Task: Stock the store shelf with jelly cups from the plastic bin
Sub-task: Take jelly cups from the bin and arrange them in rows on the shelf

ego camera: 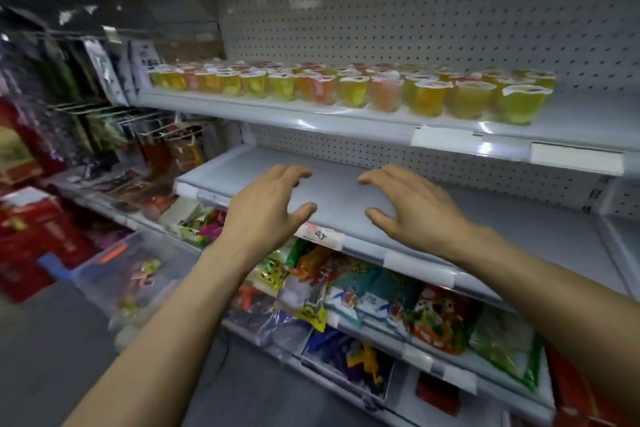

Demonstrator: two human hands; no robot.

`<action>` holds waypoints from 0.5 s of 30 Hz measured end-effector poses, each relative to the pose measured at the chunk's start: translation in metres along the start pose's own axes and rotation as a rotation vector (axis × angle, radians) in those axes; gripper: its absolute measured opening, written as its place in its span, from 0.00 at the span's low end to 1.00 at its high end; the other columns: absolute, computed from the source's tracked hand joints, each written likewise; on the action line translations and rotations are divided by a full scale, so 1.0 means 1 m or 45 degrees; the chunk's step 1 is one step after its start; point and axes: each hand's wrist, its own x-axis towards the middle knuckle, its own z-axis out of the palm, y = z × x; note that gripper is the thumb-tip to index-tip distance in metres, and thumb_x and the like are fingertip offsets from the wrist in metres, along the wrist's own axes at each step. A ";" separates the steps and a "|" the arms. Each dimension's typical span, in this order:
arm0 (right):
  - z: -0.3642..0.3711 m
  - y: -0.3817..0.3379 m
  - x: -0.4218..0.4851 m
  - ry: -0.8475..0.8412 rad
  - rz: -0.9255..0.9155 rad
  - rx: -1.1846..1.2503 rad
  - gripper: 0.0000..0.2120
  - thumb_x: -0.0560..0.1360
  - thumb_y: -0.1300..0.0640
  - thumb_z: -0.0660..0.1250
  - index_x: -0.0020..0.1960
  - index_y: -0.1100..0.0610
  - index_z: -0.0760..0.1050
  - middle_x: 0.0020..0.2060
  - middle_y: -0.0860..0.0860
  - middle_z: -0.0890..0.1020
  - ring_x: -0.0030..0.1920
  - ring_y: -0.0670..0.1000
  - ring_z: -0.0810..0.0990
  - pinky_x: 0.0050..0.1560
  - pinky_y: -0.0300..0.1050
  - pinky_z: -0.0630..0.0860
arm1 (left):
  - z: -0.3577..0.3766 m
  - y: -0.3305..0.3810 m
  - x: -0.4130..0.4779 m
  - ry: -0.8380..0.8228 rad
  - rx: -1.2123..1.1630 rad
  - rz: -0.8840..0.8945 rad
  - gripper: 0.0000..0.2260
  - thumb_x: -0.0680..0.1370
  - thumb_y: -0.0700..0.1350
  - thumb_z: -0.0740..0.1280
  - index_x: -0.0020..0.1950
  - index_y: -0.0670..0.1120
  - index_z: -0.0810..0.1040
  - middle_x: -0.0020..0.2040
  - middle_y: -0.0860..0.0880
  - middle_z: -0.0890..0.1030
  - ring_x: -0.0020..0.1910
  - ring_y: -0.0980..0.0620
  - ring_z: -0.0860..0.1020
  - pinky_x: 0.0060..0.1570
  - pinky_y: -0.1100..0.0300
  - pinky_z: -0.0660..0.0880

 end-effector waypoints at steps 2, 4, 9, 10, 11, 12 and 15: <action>0.021 -0.021 0.026 -0.048 -0.027 0.033 0.23 0.79 0.48 0.62 0.72 0.48 0.63 0.67 0.48 0.69 0.66 0.52 0.68 0.60 0.48 0.69 | -0.004 -0.034 -0.005 -0.030 0.043 -0.066 0.22 0.77 0.55 0.68 0.70 0.52 0.70 0.62 0.50 0.77 0.57 0.50 0.77 0.49 0.52 0.77; 0.046 -0.045 0.056 -0.082 -0.053 0.060 0.23 0.79 0.47 0.62 0.72 0.48 0.63 0.67 0.48 0.69 0.67 0.52 0.68 0.61 0.48 0.69 | -0.009 -0.073 -0.009 -0.068 0.105 -0.126 0.22 0.77 0.55 0.67 0.70 0.53 0.69 0.62 0.51 0.76 0.56 0.50 0.77 0.48 0.53 0.77; 0.116 -0.116 0.138 -0.129 -0.095 0.132 0.22 0.78 0.46 0.62 0.71 0.47 0.65 0.68 0.48 0.70 0.67 0.52 0.69 0.60 0.50 0.71 | -0.023 -0.197 -0.021 -0.163 0.193 -0.278 0.22 0.78 0.54 0.67 0.70 0.52 0.69 0.61 0.49 0.76 0.55 0.48 0.77 0.49 0.50 0.76; 0.133 -0.131 0.154 -0.153 -0.104 0.144 0.21 0.78 0.46 0.62 0.70 0.47 0.65 0.67 0.48 0.70 0.66 0.52 0.69 0.59 0.50 0.72 | -0.025 -0.224 -0.025 -0.184 0.208 -0.315 0.22 0.78 0.55 0.67 0.70 0.52 0.69 0.60 0.50 0.76 0.55 0.49 0.77 0.48 0.51 0.76; 0.149 -0.147 0.170 -0.178 -0.118 0.150 0.21 0.78 0.46 0.63 0.69 0.47 0.66 0.66 0.49 0.71 0.65 0.52 0.69 0.58 0.49 0.72 | -0.026 -0.252 -0.031 -0.207 0.221 -0.352 0.22 0.78 0.56 0.67 0.70 0.52 0.69 0.60 0.51 0.76 0.54 0.50 0.77 0.46 0.52 0.76; 0.167 -0.163 0.187 -0.205 -0.130 0.158 0.21 0.77 0.46 0.63 0.69 0.47 0.67 0.65 0.49 0.72 0.65 0.52 0.70 0.56 0.48 0.72 | -0.028 -0.280 -0.037 -0.232 0.230 -0.393 0.22 0.78 0.56 0.67 0.69 0.53 0.70 0.60 0.51 0.76 0.54 0.50 0.77 0.45 0.53 0.77; 0.220 -0.207 0.230 -0.290 -0.153 0.250 0.19 0.77 0.48 0.64 0.66 0.48 0.69 0.61 0.50 0.73 0.62 0.53 0.72 0.53 0.46 0.70 | -0.028 -0.358 -0.055 -0.328 0.239 -0.539 0.21 0.77 0.57 0.67 0.68 0.53 0.71 0.61 0.52 0.76 0.53 0.52 0.78 0.46 0.53 0.78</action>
